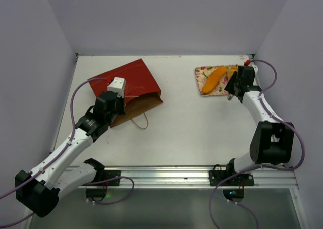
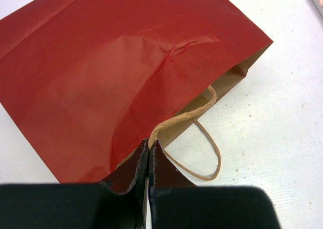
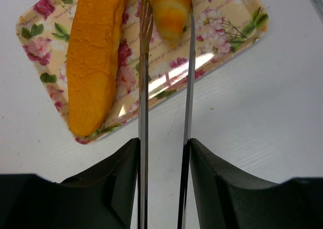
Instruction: Take the fake bread out of the paper bag
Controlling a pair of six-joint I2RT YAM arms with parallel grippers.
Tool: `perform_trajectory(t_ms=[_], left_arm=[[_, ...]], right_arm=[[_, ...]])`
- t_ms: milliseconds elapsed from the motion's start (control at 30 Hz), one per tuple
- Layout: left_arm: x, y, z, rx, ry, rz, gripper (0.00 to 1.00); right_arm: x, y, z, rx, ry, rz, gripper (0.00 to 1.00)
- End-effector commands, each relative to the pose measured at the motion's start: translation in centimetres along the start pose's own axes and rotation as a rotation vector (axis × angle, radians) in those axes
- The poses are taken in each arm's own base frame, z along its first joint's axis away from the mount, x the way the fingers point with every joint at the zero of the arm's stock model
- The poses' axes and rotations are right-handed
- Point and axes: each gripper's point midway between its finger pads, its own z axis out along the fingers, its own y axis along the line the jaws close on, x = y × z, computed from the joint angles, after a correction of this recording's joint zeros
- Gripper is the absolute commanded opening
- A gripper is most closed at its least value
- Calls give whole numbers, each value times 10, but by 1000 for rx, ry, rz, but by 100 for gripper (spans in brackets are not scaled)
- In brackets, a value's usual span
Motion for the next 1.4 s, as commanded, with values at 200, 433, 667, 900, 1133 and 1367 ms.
perform_trajectory(t_ms=[200,433,667,900,1133,1367], left_arm=[[-16,0,-5,9,-42,-29,0],[-16,-1,-6,12,-43,-30,0],[-17,0,-6,11,-45,-30,0],[-17,1,-6,7,-47,-33,0],[-17,3,-6,3,-47,-34,0],[-18,3,-6,4,-49,-37,0]], right_arm=[[-22,6,-4,-25,-82,33,50],[-20,6,-20,-53,-88,27,49],[-14,10,-45,-119,-88,9,48],[14,20,-77,-247,-75,22,47],[36,44,-119,-415,-77,-22,47],[70,71,-152,-505,-40,-148,47]])
